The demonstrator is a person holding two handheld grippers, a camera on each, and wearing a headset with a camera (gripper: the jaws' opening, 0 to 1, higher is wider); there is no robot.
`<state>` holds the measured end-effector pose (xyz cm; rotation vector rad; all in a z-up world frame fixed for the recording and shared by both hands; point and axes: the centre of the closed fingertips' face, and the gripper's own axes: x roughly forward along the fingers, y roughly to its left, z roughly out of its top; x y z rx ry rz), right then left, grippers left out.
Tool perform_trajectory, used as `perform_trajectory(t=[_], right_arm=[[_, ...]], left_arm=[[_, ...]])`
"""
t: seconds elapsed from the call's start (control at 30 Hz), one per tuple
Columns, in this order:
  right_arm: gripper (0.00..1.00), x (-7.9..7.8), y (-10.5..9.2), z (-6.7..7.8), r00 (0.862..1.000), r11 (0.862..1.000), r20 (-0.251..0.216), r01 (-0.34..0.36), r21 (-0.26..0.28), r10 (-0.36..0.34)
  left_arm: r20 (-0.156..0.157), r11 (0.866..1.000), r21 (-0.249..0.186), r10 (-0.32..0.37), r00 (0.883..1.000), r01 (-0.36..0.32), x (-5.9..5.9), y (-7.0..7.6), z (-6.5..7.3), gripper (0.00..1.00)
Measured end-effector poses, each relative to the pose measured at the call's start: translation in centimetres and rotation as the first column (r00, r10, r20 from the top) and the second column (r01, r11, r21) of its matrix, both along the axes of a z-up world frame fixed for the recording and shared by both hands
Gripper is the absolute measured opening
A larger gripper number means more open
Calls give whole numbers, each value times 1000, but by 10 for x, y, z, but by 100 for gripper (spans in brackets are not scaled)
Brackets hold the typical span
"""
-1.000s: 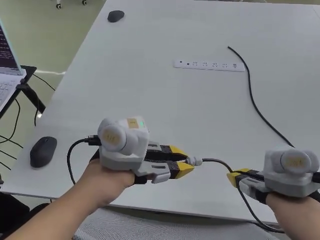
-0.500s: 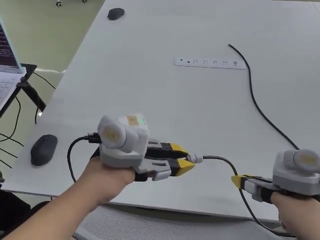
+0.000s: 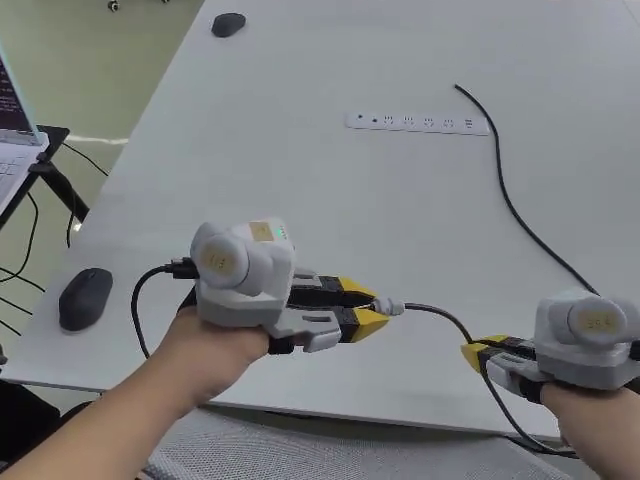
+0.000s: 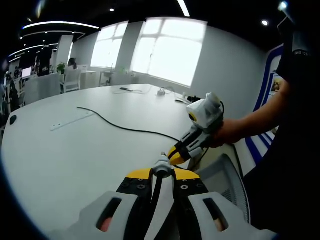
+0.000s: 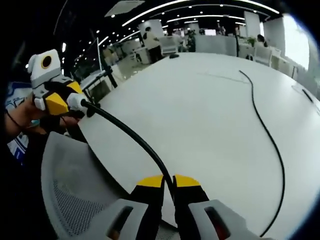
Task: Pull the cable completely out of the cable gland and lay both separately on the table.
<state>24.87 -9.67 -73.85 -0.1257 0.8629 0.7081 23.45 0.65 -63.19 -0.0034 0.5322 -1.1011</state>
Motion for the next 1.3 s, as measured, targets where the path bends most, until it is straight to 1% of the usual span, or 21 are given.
perform_trajectory(t=[0.07,0.1,0.13,0.2,0.27,0.3,0.33,0.37,0.43,0.47,0.5,0.53,0.57,0.6,0.63,0.7,0.73,0.93,1.1,1.23,1.3], right_arm=[[6,0,3,3,1000,1000,17,-14,0,14],[9,-1,6,5,999,999,26,-36,-1,36],[12,-2,7,8,998,999,36,-53,-11,53],[20,-2,10,16,990,992,87,-108,-57,113],[24,-5,19,30,967,977,152,-191,-97,204],[24,-8,26,38,950,965,183,-235,-115,253],[24,-9,30,44,938,958,206,-258,-128,280],[24,-10,36,53,919,947,236,-288,-146,316],[24,-11,45,62,897,935,269,-318,-157,350],[24,-12,52,68,882,926,284,-341,-163,375],[24,-12,56,72,872,920,295,-352,-174,390],[23,-13,61,75,854,904,303,-376,-202,422],[22,-14,64,77,843,896,310,-388,-218,440],[21,-14,70,80,821,882,328,-407,-237,467],[21,-14,73,82,812,878,338,-414,-240,475],[20,-16,77,84,805,872,340,-425,-244,487],[21,-16,79,84,804,870,338,-424,-250,489],[18,-12,84,88,787,862,356,-434,-262,504],[12,-12,84,85,768,842,351,-453,-294,536],[12,-11,85,86,764,841,356,-454,-294,537],[11,-11,87,85,758,836,358,-462,-295,545]], left_arm=[[-1,1000,2,2,1000,-2,0,0,-1,15],[-3,1000,3,4,1000,-4,0,1,-1,15],[-4,1000,4,4,1000,-4,0,1,-2,15],[-6,1000,8,4,1000,-4,-1,2,-3,15],[-9,1000,11,2,1000,-1,-3,1,-3,15],[-11,1000,13,1,1000,-1,-4,1,-4,15],[-12,1000,16,0,1000,0,-4,1,-4,15],[-11,1000,20,1,1000,-1,-5,1,-5,15],[-17,1000,19,2,1000,-1,-5,1,-6,15],[-16,1000,22,1,1000,0,-6,1,-6,15],[-15,1000,22,0,1000,0,-6,0,-6,15],[-19,1000,20,0,1000,0,-6,0,-6,15],[-21,1000,20,0,1000,0,-6,0,-5,15],[-18,1000,20,0,1000,0,-6,-1,-5,15],[-18,1000,20,0,1000,0,-5,-1,-5,15],[-18,1000,22,-1,1000,1,-5,-1,-5,15],[-18,1000,23,-1,1000,2,-5,-2,-5,15],[-21,1000,24,-3,1000,3,-8,-2,-6,15],[-24,1000,24,-6,1000,6,-8,-2,-6,15],[-20,1000,24,-8,1000,8,-6,-3,-5,15],[-21,1000,22,-11,1000,12,-6,-3,-5,15]])
